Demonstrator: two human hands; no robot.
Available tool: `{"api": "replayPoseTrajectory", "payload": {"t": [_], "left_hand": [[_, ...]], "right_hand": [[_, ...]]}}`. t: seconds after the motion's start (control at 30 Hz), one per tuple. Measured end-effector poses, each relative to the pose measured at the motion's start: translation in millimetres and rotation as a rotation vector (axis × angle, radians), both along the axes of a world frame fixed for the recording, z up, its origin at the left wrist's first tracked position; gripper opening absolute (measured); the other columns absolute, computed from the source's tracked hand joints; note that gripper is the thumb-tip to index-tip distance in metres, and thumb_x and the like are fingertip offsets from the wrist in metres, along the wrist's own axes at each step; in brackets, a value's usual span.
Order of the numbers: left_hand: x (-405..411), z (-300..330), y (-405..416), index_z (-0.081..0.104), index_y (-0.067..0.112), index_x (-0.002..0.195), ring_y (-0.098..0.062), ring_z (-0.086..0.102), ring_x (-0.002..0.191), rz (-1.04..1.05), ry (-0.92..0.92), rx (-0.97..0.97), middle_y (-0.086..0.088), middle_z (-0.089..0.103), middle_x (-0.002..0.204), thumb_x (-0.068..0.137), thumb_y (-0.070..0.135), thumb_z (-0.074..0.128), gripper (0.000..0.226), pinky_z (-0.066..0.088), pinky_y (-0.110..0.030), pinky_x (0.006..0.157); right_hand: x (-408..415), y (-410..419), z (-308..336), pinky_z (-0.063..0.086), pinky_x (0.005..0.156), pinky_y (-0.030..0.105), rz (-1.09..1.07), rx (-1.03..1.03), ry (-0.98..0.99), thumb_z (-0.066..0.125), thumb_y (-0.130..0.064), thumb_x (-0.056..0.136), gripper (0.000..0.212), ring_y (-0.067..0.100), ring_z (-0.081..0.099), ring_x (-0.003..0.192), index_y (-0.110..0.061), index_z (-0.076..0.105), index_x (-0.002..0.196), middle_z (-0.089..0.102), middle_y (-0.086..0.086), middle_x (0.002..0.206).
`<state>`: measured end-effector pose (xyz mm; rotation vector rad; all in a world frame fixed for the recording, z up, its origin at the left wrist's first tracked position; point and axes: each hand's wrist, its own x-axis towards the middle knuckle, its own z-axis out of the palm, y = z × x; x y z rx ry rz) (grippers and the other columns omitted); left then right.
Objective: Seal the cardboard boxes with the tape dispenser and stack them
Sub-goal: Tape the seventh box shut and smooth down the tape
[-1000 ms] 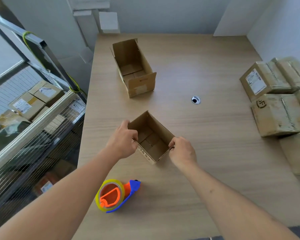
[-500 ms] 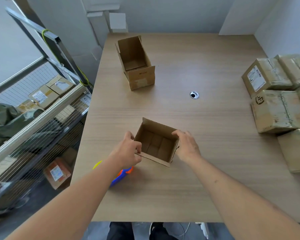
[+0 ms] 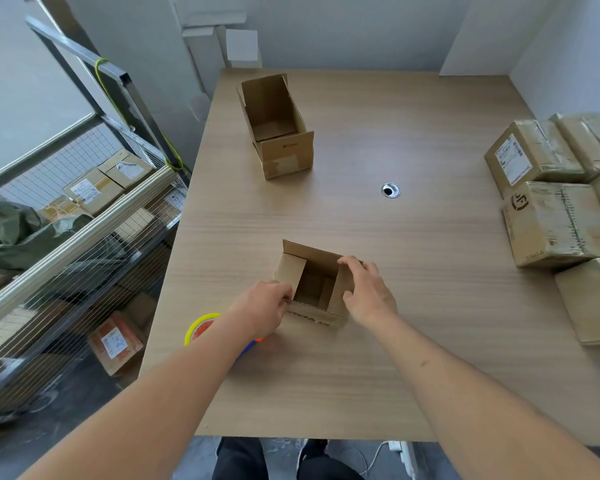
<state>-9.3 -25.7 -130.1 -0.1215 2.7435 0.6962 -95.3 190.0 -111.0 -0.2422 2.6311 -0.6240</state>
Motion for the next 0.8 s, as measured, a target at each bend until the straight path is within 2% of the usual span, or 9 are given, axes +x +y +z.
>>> {"api": "replayPoseTrajectory", "payload": {"t": [0.1,0.23,0.27,0.37,0.43,0.57,0.63,0.7,0.8], "left_hand": [[0,-7,0,0.066,0.021,0.107,-0.025,0.057,0.097,0.019,0.010,0.007,-0.001,0.061,0.104,0.099,0.018,0.054,0.014,0.050,-0.038,0.084],[-3,-10,1,0.067,0.019,0.114,-0.027,0.057,0.098,0.055,0.017,0.043,-0.002,0.059,0.107,0.099,0.017,0.055,0.020,0.049,-0.039,0.086],[-5,-11,2,0.067,0.018,0.116,-0.027,0.057,0.099,0.075,0.021,0.046,-0.003,0.058,0.108,0.098,0.017,0.056,0.020,0.049,-0.040,0.087],[-10,-15,4,0.061,0.015,0.121,-0.031,0.057,0.103,0.156,0.058,0.024,-0.006,0.057,0.114,0.096,0.020,0.063,0.026,0.049,-0.042,0.090],[-14,-17,10,0.056,0.011,0.127,-0.032,0.056,0.103,0.256,0.081,0.028,-0.010,0.053,0.117,0.093,0.020,0.070,0.038,0.048,-0.040,0.091],[-24,-20,22,0.043,0.005,0.130,-0.036,0.053,0.101,0.419,0.103,-0.031,-0.017,0.044,0.118,0.081,0.019,0.084,0.065,0.046,-0.039,0.092],[-26,-20,25,0.037,0.006,0.137,-0.036,0.051,0.104,0.447,0.087,-0.024,-0.017,0.042,0.121,0.080,0.020,0.085,0.076,0.045,-0.040,0.094],[-26,-21,27,0.035,0.010,0.142,-0.036,0.050,0.104,0.447,0.074,-0.001,-0.016,0.040,0.120,0.081,0.022,0.084,0.079,0.046,-0.042,0.096],[-19,-21,26,0.038,0.012,0.144,-0.036,0.051,0.102,0.394,0.053,0.004,-0.016,0.040,0.119,0.083,0.026,0.081,0.075,0.047,-0.044,0.097]], "right_hand": [[2,-2,-1,0.054,0.061,0.035,-0.033,0.020,0.063,0.061,-0.006,0.088,0.064,0.023,0.061,0.074,-0.049,0.032,0.126,0.044,-0.005,0.117],[-1,-7,-8,0.047,0.058,0.033,-0.058,0.022,0.059,0.078,-0.016,0.085,0.084,0.023,0.060,0.072,-0.049,0.023,0.139,0.043,-0.002,0.112],[-3,-8,-10,0.047,0.060,0.033,-0.051,0.028,0.051,0.079,-0.021,0.085,0.080,0.022,0.059,0.074,-0.048,0.029,0.140,0.043,-0.002,0.112],[-8,-9,-16,0.053,0.071,0.033,-0.042,0.038,0.075,0.069,-0.032,0.093,0.036,0.019,0.058,0.087,-0.040,0.061,0.128,0.044,-0.005,0.109],[-7,-8,-19,0.055,0.080,0.034,-0.072,-0.013,0.069,0.062,-0.041,0.095,0.032,0.017,0.059,0.098,-0.040,0.067,0.127,0.047,-0.007,0.111],[-1,-2,-22,0.052,0.094,0.037,0.012,-0.027,0.043,0.058,-0.062,0.092,0.051,0.016,0.051,0.125,-0.044,0.056,0.139,0.045,-0.008,0.136],[4,-1,-27,0.048,0.102,0.040,0.155,0.072,0.024,0.056,-0.064,0.093,0.057,0.020,0.036,0.140,-0.049,0.044,0.147,0.029,-0.005,0.158],[10,-2,-34,0.043,0.108,0.042,0.209,0.102,0.010,0.057,-0.059,0.096,0.059,0.023,0.025,0.148,-0.051,0.038,0.150,0.015,-0.005,0.167],[16,-9,-49,0.034,0.118,0.042,0.137,0.034,0.018,0.060,-0.044,0.100,0.055,0.025,0.014,0.154,-0.048,0.039,0.151,0.007,-0.005,0.170]]}}
